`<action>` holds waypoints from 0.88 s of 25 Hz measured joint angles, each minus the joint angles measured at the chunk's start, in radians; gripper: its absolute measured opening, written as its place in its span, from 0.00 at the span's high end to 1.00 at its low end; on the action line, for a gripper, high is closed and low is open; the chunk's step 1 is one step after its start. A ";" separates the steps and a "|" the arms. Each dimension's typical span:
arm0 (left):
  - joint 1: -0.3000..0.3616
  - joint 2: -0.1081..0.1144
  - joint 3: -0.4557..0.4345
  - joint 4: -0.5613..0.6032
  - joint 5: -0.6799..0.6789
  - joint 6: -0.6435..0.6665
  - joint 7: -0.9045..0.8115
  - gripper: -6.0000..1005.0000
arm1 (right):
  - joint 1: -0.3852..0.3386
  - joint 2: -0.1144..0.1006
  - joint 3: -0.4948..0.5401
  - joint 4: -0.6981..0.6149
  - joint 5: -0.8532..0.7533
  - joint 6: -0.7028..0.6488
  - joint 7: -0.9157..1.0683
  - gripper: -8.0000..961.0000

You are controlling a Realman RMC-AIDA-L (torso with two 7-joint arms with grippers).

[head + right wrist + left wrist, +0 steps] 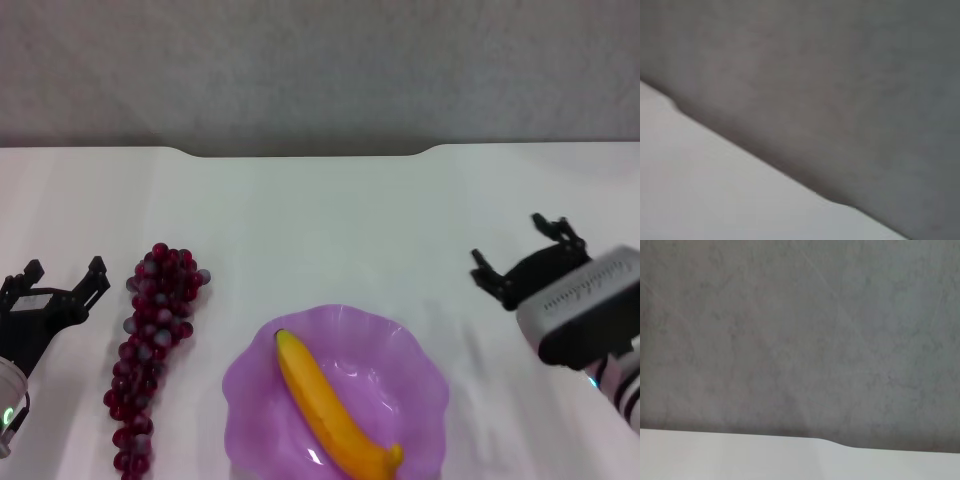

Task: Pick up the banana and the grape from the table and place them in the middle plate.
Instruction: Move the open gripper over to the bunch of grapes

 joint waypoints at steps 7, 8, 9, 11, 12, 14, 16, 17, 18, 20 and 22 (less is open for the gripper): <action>0.000 -0.001 0.000 0.000 0.000 0.003 0.000 0.11 | 0.068 0.004 -0.216 -0.365 -0.213 -0.492 0.520 0.09; 0.000 -0.001 0.000 0.000 0.000 0.004 0.000 0.11 | 0.080 0.005 -0.239 -0.418 -0.233 -0.544 0.595 0.09; -0.001 -0.001 0.000 0.000 0.000 0.005 -0.001 0.11 | 0.092 0.006 -0.264 -0.472 -0.243 -0.596 0.671 0.09; -0.002 -0.002 0.000 0.001 0.000 0.005 -0.005 0.11 | 0.113 0.006 -0.296 -0.556 -0.247 -0.663 0.818 0.09; -0.003 -0.002 0.000 0.001 0.000 0.006 -0.007 0.11 | 0.121 0.006 -0.304 -0.586 -0.247 -0.682 0.870 0.09; -0.004 -0.002 0.001 0.002 0.000 0.006 -0.008 0.11 | 0.134 0.005 -0.309 -0.633 -0.247 -0.699 0.980 0.09; -0.004 -0.002 0.003 0.005 0.000 0.007 -0.009 0.11 | 0.145 0.003 -0.314 -0.655 -0.247 -0.693 1.052 0.09; -0.004 -0.002 0.005 0.006 0.000 0.008 -0.009 0.11 | 0.150 0.003 -0.317 -0.665 -0.248 -0.685 1.076 0.09; -0.004 -0.002 0.005 0.008 0.000 0.010 -0.009 0.11 | 0.153 0.002 -0.319 -0.671 -0.248 -0.679 1.080 0.09; -0.002 -0.002 0.006 0.011 0.000 0.016 -0.010 0.11 | 0.155 0.003 -0.320 -0.675 -0.248 -0.665 1.080 0.09; 0.001 -0.002 0.008 0.018 0.003 0.030 -0.011 0.11 | 0.157 0.003 -0.320 -0.678 -0.249 -0.657 1.076 0.09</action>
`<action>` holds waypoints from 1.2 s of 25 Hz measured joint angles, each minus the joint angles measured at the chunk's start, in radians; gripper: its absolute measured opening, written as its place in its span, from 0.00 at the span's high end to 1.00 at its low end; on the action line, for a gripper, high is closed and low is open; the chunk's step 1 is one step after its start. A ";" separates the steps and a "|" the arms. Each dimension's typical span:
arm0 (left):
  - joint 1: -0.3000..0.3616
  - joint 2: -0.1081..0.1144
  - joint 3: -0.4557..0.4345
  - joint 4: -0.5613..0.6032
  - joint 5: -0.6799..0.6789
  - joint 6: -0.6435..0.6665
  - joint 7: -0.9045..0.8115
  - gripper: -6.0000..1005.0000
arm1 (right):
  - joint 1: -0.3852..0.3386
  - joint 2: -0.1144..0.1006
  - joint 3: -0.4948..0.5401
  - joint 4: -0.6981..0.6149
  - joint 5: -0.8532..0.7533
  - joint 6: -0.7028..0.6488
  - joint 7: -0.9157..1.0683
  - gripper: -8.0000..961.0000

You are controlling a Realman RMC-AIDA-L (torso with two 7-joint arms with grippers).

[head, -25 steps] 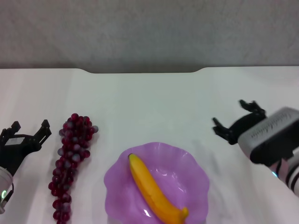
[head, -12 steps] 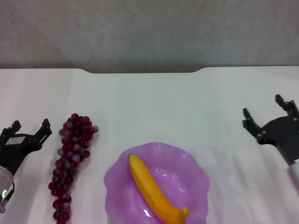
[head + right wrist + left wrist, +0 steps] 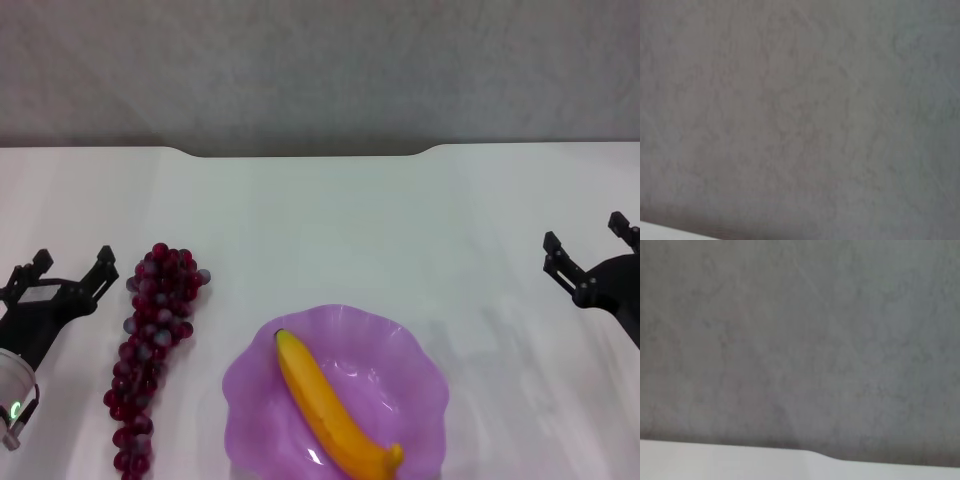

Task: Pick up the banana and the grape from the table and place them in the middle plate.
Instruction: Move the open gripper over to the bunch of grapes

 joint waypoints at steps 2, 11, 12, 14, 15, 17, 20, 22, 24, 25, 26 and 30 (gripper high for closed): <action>0.003 0.001 0.003 0.007 0.007 0.016 0.000 0.11 | 0.002 0.000 0.000 -0.006 0.000 0.002 0.000 0.09; 0.069 0.040 0.013 0.199 0.084 -0.044 0.001 0.11 | 0.003 -0.001 -0.004 -0.012 0.000 0.051 -0.010 0.09; 0.083 0.054 0.010 0.248 0.099 -0.082 0.002 0.11 | 0.003 -0.001 -0.004 -0.012 0.000 0.051 -0.011 0.09; 0.104 0.086 0.006 0.344 0.121 -0.175 0.007 0.11 | 0.003 -0.001 -0.005 -0.012 0.000 0.051 -0.012 0.09; 0.113 0.106 0.004 0.400 0.128 -0.240 0.009 0.11 | 0.003 -0.001 -0.005 -0.013 0.000 0.052 -0.012 0.09; 0.127 0.141 -0.008 0.503 0.140 -0.371 0.013 0.11 | 0.003 -0.001 -0.005 -0.013 0.000 0.058 -0.012 0.09; 0.151 0.176 -0.077 0.681 0.197 -0.611 0.025 0.11 | 0.003 -0.001 -0.005 -0.013 0.000 0.064 -0.017 0.09; 0.174 0.169 -0.158 0.797 0.264 -0.820 0.059 0.11 | 0.003 -0.001 -0.006 -0.013 0.000 0.064 -0.022 0.09; 0.190 0.133 -0.254 0.892 0.335 -1.026 0.120 0.11 | 0.007 -0.001 -0.010 -0.013 -0.001 0.064 -0.022 0.09; 0.198 0.098 -0.313 0.932 0.365 -1.133 0.166 0.11 | 0.008 -0.001 -0.012 -0.013 -0.001 0.067 -0.022 0.09; 0.203 0.070 -0.359 0.962 0.388 -1.213 0.213 0.11 | 0.010 -0.001 -0.013 -0.013 -0.002 0.070 -0.022 0.09; 0.212 0.012 -0.473 1.040 0.370 -1.415 0.365 0.11 | 0.018 -0.001 -0.015 -0.012 -0.002 0.088 -0.022 0.09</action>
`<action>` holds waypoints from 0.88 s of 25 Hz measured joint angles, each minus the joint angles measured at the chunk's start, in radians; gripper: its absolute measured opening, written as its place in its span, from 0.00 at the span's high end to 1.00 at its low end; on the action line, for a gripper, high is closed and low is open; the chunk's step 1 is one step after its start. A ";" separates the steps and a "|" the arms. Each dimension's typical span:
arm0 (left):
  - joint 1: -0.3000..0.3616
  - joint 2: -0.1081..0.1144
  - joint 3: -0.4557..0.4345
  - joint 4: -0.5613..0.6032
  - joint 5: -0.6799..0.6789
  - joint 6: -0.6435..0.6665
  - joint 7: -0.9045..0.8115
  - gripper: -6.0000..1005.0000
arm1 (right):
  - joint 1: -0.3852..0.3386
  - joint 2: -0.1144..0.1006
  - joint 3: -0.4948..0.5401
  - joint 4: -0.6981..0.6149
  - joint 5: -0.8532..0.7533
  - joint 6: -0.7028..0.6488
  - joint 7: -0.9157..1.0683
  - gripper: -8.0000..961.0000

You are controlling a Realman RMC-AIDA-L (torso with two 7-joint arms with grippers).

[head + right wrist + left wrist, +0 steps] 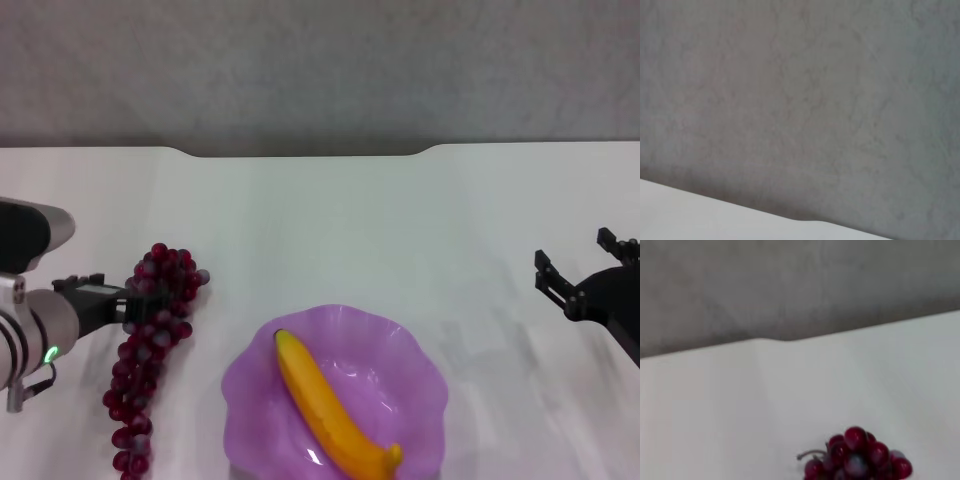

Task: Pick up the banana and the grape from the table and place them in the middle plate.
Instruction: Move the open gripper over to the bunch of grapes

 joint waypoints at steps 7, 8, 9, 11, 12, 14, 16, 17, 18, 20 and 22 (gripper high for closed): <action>-0.030 0.001 -0.032 -0.010 -0.072 -0.070 0.030 0.11 | 0.002 0.000 -0.002 0.004 0.000 0.002 0.000 0.09; -0.039 0.001 -0.032 -0.021 -0.077 -0.070 0.030 0.11 | 0.002 0.000 -0.002 0.005 0.000 0.002 0.000 0.09; -0.049 0.000 -0.032 -0.038 -0.080 -0.064 0.030 0.11 | 0.002 0.000 -0.002 0.005 0.000 0.002 0.000 0.09; -0.071 -0.002 -0.032 -0.079 -0.083 -0.039 0.028 0.11 | 0.001 0.000 -0.002 0.006 0.000 0.002 0.000 0.09; -0.083 -0.003 -0.032 -0.104 -0.086 -0.022 0.026 0.11 | 0.001 0.000 -0.002 0.007 0.000 0.001 0.000 0.09; -0.111 -0.003 -0.031 -0.158 -0.109 0.003 0.025 0.11 | 0.000 0.001 -0.002 0.008 0.000 -0.001 0.000 0.09; -0.130 -0.003 -0.029 -0.196 -0.126 0.019 0.027 0.11 | -0.001 0.001 -0.002 0.008 0.000 -0.003 0.000 0.09; -0.143 -0.003 -0.028 -0.221 -0.132 0.029 0.028 0.11 | -0.001 0.001 -0.002 0.008 0.000 -0.003 0.000 0.09; -0.147 -0.003 -0.028 -0.230 -0.133 0.033 0.028 0.11 | -0.001 0.001 -0.002 0.008 0.000 -0.003 0.000 0.09; -0.154 -0.003 -0.027 -0.252 -0.134 0.046 0.028 0.12 | -0.002 0.001 -0.002 0.008 0.000 -0.003 0.000 0.09; -0.156 -0.004 -0.027 -0.269 -0.134 0.063 0.028 0.13 | -0.002 0.002 -0.002 0.009 0.000 -0.004 0.000 0.09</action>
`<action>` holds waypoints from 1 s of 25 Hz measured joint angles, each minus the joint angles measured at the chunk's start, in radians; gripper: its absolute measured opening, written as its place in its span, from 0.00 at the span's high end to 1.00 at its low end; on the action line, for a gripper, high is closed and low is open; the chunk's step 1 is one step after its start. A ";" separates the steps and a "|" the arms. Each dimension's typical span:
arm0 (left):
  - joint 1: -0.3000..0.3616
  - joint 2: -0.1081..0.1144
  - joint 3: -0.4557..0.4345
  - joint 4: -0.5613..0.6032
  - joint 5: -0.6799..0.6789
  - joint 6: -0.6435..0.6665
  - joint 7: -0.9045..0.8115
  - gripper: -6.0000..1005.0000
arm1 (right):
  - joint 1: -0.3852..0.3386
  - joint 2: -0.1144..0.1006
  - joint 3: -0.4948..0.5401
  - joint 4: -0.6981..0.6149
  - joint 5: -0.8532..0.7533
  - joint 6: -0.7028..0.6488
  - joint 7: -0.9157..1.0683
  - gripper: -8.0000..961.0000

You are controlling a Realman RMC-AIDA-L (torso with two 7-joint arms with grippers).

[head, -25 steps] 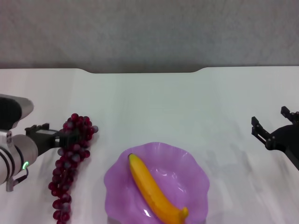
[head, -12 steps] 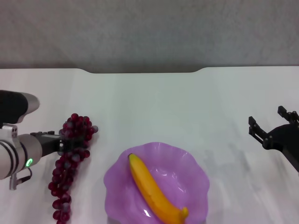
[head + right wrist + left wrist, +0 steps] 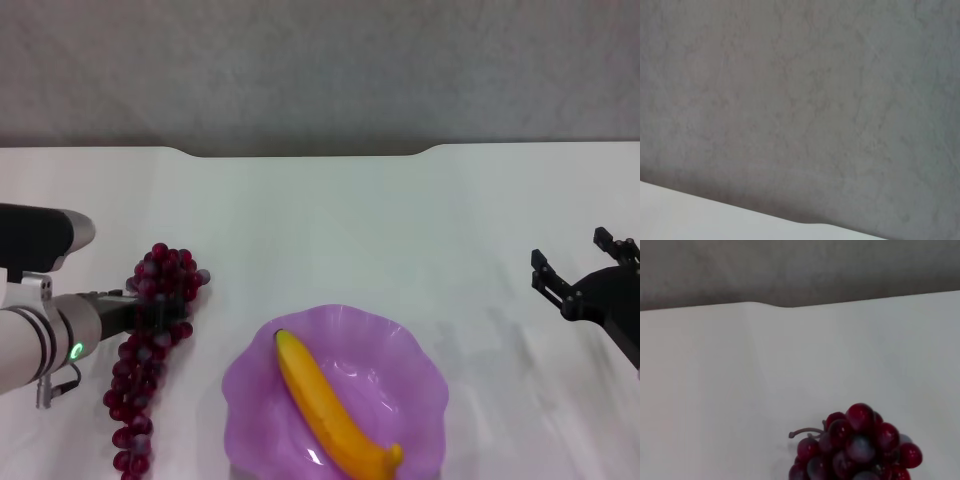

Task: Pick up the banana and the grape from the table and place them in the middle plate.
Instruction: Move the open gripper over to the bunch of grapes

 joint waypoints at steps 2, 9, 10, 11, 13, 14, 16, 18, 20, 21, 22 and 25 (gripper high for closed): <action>-0.002 0.000 0.001 -0.010 0.000 0.013 -0.001 0.14 | 0.000 0.000 0.000 0.000 0.000 0.000 0.000 0.09; -0.048 -0.002 0.046 -0.119 -0.053 0.093 -0.002 0.18 | 0.004 0.000 0.000 0.001 0.000 0.004 0.000 0.09; -0.055 -0.002 0.051 -0.131 -0.060 0.099 -0.002 0.18 | 0.004 0.000 0.000 0.001 0.000 0.004 0.000 0.09; -0.055 -0.002 0.051 -0.131 -0.060 0.099 -0.002 0.19 | 0.004 0.000 0.000 0.001 0.000 0.004 0.000 0.09; -0.060 -0.002 0.059 -0.141 -0.066 0.108 0.000 0.20 | 0.004 0.000 -0.002 0.001 0.000 0.003 0.000 0.09; -0.060 -0.002 0.063 -0.142 -0.067 0.112 -0.001 0.21 | 0.005 0.000 -0.002 0.001 0.000 0.003 0.000 0.09; -0.061 -0.002 0.072 -0.142 -0.067 0.117 -0.003 0.22 | 0.005 0.000 -0.003 0.001 0.000 0.002 0.000 0.09; -0.062 -0.002 0.075 -0.143 -0.067 0.122 -0.004 0.23 | 0.005 0.000 -0.003 0.001 0.000 0.001 0.000 0.09; -0.062 -0.002 0.075 -0.145 -0.067 0.128 -0.004 0.24 | 0.005 0.000 -0.004 0.001 0.000 0.000 0.000 0.09; -0.062 -0.002 0.075 -0.147 -0.067 0.130 -0.004 0.24 | 0.005 0.000 -0.004 0.001 0.000 -0.001 0.000 0.09; -0.062 -0.002 0.075 -0.151 -0.067 0.137 -0.003 0.25 | 0.005 0.000 -0.004 0.001 0.000 -0.001 0.000 0.09; -0.059 -0.002 0.077 -0.167 -0.062 0.167 0.002 0.27 | 0.003 0.000 -0.005 0.000 0.000 -0.003 0.000 0.09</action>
